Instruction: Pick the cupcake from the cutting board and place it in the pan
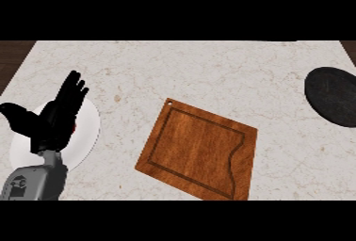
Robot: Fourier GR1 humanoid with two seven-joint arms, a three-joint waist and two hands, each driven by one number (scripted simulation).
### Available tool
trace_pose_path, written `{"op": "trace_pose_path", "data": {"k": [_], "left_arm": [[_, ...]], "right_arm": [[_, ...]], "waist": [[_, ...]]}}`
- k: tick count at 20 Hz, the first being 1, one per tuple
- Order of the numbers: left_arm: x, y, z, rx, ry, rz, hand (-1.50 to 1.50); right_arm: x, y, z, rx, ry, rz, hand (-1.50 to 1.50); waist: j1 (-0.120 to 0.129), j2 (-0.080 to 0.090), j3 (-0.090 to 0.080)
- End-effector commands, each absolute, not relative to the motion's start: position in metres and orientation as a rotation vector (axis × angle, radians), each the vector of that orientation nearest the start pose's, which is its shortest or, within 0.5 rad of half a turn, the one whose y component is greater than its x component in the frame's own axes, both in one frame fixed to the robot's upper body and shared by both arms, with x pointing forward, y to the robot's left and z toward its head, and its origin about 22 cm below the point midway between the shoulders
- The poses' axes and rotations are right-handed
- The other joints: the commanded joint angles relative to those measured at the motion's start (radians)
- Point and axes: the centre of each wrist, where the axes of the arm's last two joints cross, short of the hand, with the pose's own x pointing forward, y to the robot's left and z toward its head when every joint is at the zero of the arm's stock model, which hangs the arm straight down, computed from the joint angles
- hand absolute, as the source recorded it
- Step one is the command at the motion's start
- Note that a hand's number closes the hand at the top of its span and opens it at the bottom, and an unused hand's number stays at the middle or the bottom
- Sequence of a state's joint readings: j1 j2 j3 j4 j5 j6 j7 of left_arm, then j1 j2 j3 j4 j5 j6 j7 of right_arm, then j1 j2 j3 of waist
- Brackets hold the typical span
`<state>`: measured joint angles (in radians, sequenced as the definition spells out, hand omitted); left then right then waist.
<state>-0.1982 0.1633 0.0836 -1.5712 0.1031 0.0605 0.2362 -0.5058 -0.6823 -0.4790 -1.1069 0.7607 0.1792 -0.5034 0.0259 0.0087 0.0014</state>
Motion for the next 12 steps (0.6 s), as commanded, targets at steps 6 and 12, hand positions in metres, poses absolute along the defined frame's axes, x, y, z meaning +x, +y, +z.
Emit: {"op": "trace_pose_path", "data": {"k": [6,12], "left_arm": [[0.294,0.259,0.066,0.053,-1.542,-0.004,0.0],[0.302,0.256,0.069,0.047,-1.533,0.013,0.0]], "right_arm": [[0.357,-0.468,0.112,-0.948,-1.7,0.956,1.5],[0.355,-0.47,0.078,-1.006,-1.615,1.024,1.5]], "waist": [[0.02,0.008,0.002],[0.026,0.014,0.003]]}}
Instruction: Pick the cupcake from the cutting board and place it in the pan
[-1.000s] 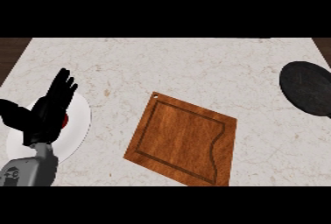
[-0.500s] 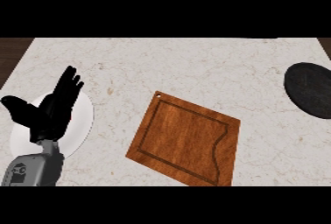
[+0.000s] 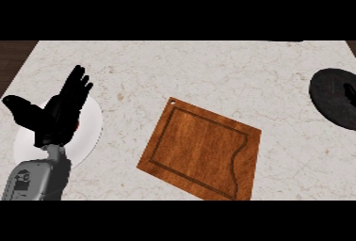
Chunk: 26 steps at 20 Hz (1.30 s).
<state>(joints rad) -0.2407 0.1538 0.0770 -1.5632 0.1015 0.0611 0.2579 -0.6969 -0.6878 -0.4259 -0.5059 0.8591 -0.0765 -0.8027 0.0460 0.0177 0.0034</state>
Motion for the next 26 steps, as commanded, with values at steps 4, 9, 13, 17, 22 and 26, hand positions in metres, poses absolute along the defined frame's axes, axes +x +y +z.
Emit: {"op": "trace_pose_path", "data": {"k": [4,9,13,17,22,26], "left_arm": [[0.299,0.255,0.075,0.066,-1.56,-0.016,0.0],[0.295,0.262,0.076,0.04,-1.536,0.003,0.0],[0.291,0.261,0.068,0.048,-1.553,-0.006,0.0],[0.287,0.266,0.067,0.054,-1.541,-0.003,0.0],[0.285,0.254,0.063,0.065,-1.549,0.015,0.0],[0.288,0.261,0.06,0.052,-1.537,0.034,0.0]], "right_arm": [[0.354,-0.474,0.074,-0.933,-1.442,0.852,-1.5],[0.338,-0.493,0.067,-0.836,-1.406,0.878,-1.5],[0.336,-0.493,0.062,-0.774,-1.531,0.791,-1.5],[0.335,-0.51,0.091,-0.653,-1.677,0.542,-1.5],[0.304,-0.543,0.099,-0.493,-1.695,0.345,-1.5],[0.271,-0.572,0.109,-0.382,-1.727,0.292,-1.5]], "waist": [[0.018,0.007,0.001],[0.026,0.011,0.003],[0.023,0.012,0.005],[0.02,0.008,0.005],[0.006,0.01,0.007],[-0.018,0.011,0.007]]}}
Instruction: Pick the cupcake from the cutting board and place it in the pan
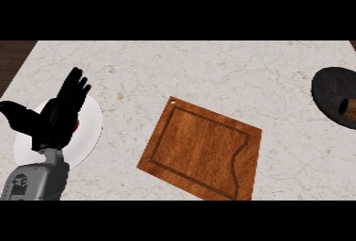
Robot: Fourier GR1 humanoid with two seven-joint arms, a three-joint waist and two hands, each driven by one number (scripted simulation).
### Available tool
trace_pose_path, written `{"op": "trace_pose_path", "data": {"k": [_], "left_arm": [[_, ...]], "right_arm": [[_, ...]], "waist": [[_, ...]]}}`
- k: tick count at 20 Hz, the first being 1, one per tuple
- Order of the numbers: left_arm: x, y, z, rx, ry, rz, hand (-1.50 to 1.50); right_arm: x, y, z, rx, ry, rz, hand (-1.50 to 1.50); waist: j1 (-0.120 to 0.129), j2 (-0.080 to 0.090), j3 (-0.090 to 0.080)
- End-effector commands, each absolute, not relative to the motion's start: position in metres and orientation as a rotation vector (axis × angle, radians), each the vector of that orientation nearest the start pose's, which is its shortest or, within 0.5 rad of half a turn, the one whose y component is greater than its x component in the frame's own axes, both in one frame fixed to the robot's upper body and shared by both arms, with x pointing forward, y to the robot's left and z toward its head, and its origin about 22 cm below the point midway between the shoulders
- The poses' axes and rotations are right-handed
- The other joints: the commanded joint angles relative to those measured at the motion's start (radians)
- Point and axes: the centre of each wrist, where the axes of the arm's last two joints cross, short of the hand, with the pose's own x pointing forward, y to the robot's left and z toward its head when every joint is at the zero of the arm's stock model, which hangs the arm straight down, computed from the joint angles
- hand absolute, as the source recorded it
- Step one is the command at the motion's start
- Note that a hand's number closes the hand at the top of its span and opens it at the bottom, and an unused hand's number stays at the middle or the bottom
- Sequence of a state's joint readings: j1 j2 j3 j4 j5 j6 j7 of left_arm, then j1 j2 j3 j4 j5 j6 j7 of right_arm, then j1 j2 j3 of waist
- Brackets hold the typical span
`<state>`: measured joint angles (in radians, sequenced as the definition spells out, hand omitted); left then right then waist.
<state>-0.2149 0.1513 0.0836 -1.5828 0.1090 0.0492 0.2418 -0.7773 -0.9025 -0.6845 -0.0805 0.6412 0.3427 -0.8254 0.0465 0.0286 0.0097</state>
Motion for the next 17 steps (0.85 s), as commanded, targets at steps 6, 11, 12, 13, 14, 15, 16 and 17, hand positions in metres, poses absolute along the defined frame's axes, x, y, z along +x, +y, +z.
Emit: {"op": "trace_pose_path", "data": {"k": [6,11,12,13,14,15,16,17], "left_arm": [[0.287,0.264,0.063,0.066,-1.533,0.048,0.0],[0.282,0.258,0.062,0.056,-1.544,0.043,0.0],[0.278,0.258,0.057,0.062,-1.538,0.042,0.0],[0.28,0.27,0.061,0.078,-1.53,0.044,0.0],[0.283,0.268,0.066,0.081,-1.533,0.04,0.0],[0.28,0.259,0.056,0.072,-1.527,0.044,0.0],[0.279,0.276,0.062,0.091,-1.53,0.045,0.0],[0.282,0.265,0.057,0.075,-1.558,0.043,0.0]], "right_arm": [[0.248,-0.588,0.11,-0.22,-1.74,0.222,-1.5],[0.233,-0.602,0.128,-0.266,-1.74,0.238,-1.5],[0.233,-0.598,0.114,-0.252,-1.74,0.243,-1.5],[0.228,-0.604,0.123,-0.259,-1.745,0.228,-1.5],[0.229,-0.605,0.129,-0.287,-1.744,0.243,-1.5],[0.227,-0.604,0.121,-0.276,-1.759,0.228,-1.5],[0.218,-0.609,0.123,-0.279,-1.742,0.241,-1.5],[0.228,-0.601,0.113,-0.279,-1.734,0.245,-1.5]], "waist": [[-0.03,-0.006,0.005],[-0.026,-0.009,0.007],[-0.024,-0.011,0.006],[-0.028,-0.01,0.007],[-0.025,-0.008,0.007],[-0.032,-0.009,0.006],[-0.032,-0.012,0.005],[-0.028,-0.004,0.005]]}}
